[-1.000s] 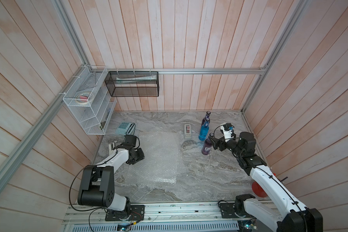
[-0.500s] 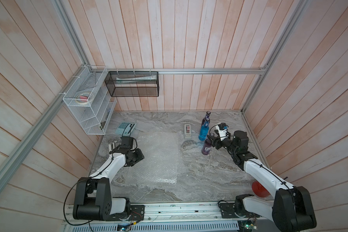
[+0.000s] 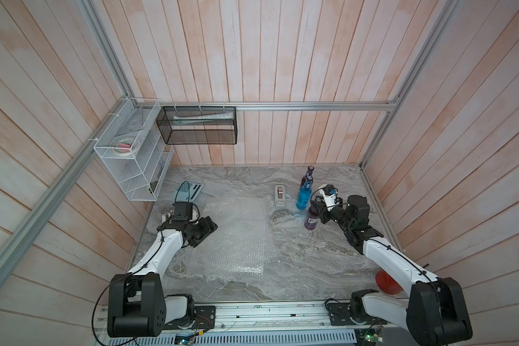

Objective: Wrap wine bottles in bubble wrap
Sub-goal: Pick up the wine bottle from the center of the board, then place the wine bottle on the bubble wrap.

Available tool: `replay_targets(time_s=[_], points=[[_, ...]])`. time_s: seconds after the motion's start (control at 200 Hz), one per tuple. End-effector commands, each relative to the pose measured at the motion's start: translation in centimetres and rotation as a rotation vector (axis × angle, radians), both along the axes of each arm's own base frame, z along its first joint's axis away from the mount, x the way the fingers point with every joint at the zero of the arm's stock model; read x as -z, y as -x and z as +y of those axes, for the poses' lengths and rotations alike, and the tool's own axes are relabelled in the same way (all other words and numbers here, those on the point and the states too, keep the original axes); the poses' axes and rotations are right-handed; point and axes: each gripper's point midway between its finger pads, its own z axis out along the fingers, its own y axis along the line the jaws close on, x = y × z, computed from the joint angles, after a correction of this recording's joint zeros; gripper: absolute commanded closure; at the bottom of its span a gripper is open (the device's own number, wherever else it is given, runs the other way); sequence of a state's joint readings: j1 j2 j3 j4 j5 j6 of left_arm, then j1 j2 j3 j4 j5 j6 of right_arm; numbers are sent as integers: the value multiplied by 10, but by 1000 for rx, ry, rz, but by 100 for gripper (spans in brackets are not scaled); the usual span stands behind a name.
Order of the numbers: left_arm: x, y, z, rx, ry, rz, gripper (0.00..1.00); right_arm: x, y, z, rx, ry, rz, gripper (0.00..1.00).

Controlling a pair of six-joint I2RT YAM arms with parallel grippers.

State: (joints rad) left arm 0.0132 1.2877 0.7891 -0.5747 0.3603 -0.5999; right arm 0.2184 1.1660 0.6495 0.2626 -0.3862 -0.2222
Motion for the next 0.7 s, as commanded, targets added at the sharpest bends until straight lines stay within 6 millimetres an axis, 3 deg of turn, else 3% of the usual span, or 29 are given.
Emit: replay_targets(time_s=[0.0, 0.125, 0.24, 0.345, 0.52, 0.695], points=[[-19, -6, 6, 2, 0, -45, 17, -77, 9, 23, -83, -14, -180, 94], [-21, -8, 12, -6, 10, -54, 16, -107, 28, 61, -197, -46, -202, 95], [-22, -11, 14, -7, 20, -62, 15, -115, 43, 102, -299, -39, -201, 96], [-22, -12, 13, -7, 29, -66, 13, -121, 48, 128, -352, -66, -206, 96], [-20, -14, 14, -17, 38, -73, 13, -113, 53, 173, -439, -73, -177, 96], [-15, -13, 16, -21, 36, -70, 12, -95, 57, 204, -496, -72, -118, 96]])
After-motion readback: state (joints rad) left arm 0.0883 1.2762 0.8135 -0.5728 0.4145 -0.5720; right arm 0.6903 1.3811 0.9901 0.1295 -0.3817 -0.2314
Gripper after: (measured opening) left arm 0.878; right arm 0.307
